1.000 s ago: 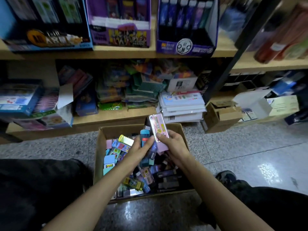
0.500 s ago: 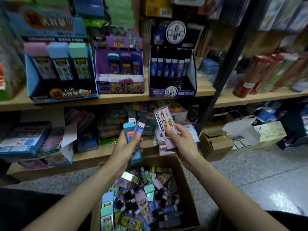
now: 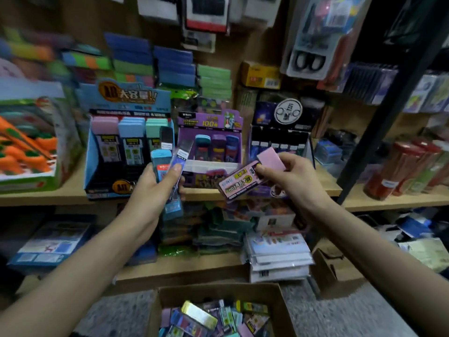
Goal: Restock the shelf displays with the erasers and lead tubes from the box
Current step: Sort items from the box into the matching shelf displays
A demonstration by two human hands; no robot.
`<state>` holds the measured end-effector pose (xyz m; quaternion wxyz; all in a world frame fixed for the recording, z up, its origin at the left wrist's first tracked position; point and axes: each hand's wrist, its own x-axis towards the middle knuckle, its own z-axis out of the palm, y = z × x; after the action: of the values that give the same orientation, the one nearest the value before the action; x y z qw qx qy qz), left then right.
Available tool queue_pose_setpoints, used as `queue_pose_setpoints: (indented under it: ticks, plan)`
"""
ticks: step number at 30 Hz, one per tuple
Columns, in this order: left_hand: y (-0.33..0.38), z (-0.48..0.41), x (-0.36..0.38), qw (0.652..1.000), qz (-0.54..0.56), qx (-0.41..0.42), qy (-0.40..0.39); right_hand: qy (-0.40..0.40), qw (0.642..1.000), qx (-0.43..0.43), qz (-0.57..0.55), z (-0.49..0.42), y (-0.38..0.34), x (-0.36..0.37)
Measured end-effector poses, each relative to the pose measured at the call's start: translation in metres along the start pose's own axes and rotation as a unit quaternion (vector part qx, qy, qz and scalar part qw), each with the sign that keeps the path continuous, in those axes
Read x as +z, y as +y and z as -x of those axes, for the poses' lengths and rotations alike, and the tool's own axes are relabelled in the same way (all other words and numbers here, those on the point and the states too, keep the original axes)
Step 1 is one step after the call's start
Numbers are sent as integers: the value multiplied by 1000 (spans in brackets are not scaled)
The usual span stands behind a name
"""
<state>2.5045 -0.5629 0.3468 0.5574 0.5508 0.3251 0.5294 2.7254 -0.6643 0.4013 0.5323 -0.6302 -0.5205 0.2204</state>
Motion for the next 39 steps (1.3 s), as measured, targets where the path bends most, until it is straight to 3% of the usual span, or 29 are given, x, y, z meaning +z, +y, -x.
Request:
queue_pose_setpoints:
  ticks: [5, 12, 19, 24, 33, 36, 39]
  plan:
    - [24, -13, -26, 999, 1, 31, 39, -28, 995, -85, 53, -59, -45, 34]
    - [45, -23, -99, 993, -30, 57, 102, -142, 985, -93, 19, -113, -90, 108]
    - [53, -25, -152, 984, -28, 53, 166, -204, 952, -194, 123, -131, -107, 206]
    - [57, -24, -160, 981, -15, 43, 190, -183, 904, -266, 279, -136, -103, 238]
    - [62, -24, -151, 984, -5, 24, 176, -220, 887, -268, 303, -139, -94, 250]
    - [64, -22, -147, 984, 0, 20, 176, -168, 890, -283, 316, -139, -86, 255]
    - [65, -22, -142, 984, 4, 18, 175, -123, 868, -326, 354, -139, -79, 259]
